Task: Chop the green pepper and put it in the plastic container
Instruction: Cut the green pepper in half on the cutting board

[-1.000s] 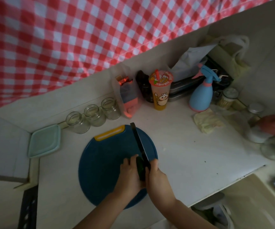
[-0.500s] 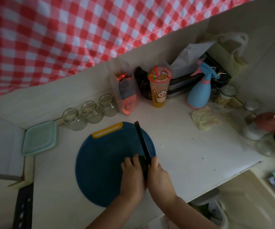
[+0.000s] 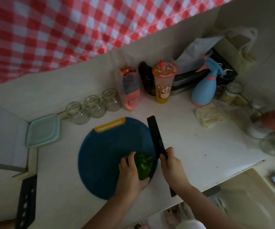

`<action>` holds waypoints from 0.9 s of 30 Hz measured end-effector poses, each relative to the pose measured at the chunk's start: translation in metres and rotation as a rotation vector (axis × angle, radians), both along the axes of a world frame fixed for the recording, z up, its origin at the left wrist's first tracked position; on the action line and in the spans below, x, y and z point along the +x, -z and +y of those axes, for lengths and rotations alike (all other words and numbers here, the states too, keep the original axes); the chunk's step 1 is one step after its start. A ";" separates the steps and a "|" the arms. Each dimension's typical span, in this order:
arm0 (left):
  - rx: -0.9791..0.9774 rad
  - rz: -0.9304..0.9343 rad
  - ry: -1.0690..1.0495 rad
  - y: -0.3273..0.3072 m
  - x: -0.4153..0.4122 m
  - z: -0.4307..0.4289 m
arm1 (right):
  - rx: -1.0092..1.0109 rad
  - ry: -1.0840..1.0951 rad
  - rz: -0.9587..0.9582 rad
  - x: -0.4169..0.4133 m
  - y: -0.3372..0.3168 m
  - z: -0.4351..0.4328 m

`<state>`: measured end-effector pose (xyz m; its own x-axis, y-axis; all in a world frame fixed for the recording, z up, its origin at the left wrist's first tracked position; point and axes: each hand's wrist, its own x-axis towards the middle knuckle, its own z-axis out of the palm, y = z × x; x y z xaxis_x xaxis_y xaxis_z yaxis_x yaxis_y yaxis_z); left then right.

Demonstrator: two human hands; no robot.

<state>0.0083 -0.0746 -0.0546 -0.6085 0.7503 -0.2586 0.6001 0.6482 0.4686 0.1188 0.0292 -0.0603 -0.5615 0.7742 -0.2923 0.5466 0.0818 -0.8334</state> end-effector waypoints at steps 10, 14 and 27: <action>-0.035 0.131 0.004 -0.005 -0.024 -0.013 | -0.311 0.068 0.341 -0.008 -0.033 -0.022; 0.052 0.098 0.032 -0.002 -0.019 -0.013 | -0.365 0.065 0.339 -0.017 -0.031 -0.034; 0.071 -0.063 0.058 -0.005 -0.034 -0.018 | -0.260 0.056 0.361 -0.018 -0.025 -0.019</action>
